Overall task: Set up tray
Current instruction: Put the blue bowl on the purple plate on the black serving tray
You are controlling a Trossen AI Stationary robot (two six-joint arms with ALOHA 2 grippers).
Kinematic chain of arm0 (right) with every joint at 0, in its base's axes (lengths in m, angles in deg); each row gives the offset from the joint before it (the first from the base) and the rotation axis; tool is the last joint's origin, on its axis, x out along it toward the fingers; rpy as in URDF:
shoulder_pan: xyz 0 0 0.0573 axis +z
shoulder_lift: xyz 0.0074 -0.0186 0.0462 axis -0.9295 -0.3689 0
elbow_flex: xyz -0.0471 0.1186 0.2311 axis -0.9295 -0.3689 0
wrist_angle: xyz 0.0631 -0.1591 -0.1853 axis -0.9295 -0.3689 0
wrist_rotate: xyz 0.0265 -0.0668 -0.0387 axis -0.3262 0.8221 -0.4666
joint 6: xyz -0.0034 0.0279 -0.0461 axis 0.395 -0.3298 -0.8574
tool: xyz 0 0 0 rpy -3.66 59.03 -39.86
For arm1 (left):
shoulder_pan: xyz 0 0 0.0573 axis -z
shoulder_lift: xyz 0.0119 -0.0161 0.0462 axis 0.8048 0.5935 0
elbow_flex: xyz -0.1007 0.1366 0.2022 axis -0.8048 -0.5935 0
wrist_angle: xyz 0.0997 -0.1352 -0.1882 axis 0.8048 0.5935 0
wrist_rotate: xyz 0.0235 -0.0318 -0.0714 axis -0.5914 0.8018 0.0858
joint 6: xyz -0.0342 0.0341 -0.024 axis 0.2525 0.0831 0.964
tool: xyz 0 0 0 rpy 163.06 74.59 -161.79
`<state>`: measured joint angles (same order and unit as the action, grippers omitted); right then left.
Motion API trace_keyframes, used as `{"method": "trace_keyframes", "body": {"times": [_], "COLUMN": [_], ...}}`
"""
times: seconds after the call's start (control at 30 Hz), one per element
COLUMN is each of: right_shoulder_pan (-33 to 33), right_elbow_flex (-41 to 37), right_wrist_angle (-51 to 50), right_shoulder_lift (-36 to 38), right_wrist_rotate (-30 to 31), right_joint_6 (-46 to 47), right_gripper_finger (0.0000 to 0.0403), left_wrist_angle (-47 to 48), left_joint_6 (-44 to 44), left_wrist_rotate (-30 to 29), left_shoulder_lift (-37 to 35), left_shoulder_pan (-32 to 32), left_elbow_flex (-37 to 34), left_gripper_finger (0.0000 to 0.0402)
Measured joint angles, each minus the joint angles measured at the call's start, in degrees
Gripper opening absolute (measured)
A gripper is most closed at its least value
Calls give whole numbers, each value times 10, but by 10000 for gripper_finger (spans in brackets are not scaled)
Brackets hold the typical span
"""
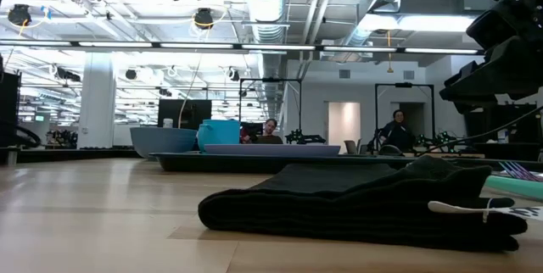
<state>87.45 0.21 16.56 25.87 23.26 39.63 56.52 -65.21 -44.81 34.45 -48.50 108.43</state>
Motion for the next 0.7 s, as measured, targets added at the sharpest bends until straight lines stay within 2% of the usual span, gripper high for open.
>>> {"method": "trace_keyframes", "body": {"times": [0.1, 0.17, 0.23, 0.3, 0.4, 0.57, 0.7], "right_shoulder_pan": [0, 0, 0, 0, 0, 0, 0], "right_elbow_flex": [0, 0, 0, 0, 0, 0, 0], "right_wrist_angle": [-1, -1, -1, -1, -1, -1, -1], "right_shoulder_lift": [0, 0, 0, 0, 0, 0, 0], "right_wrist_rotate": [0, 0, 0, 0, 0, 0, 0], "right_joint_6": [0, 0, 0, 0, 0, 0, 0], "right_gripper_finger": [87, 87, 87, 87, 87, 87, 87], "left_wrist_angle": [-55, -151, -272, -343, -358, -322, -321], "left_joint_6": [-17, -57, -109, -152, -190, -258, -335], "left_wrist_rotate": [32, 45, 101, 184, 238, 256, 245], "left_shoulder_lift": [-75, -131, -177, -202, -207, -166, -132], "left_shoulder_pan": [-67, -106, -151, -198, -255, -315, -330], "left_elbow_flex": [-65, -148, -238, -309, -367, -385, -380], "left_gripper_finger": [96, 96, 96, 96, 96, 96, 96]}}
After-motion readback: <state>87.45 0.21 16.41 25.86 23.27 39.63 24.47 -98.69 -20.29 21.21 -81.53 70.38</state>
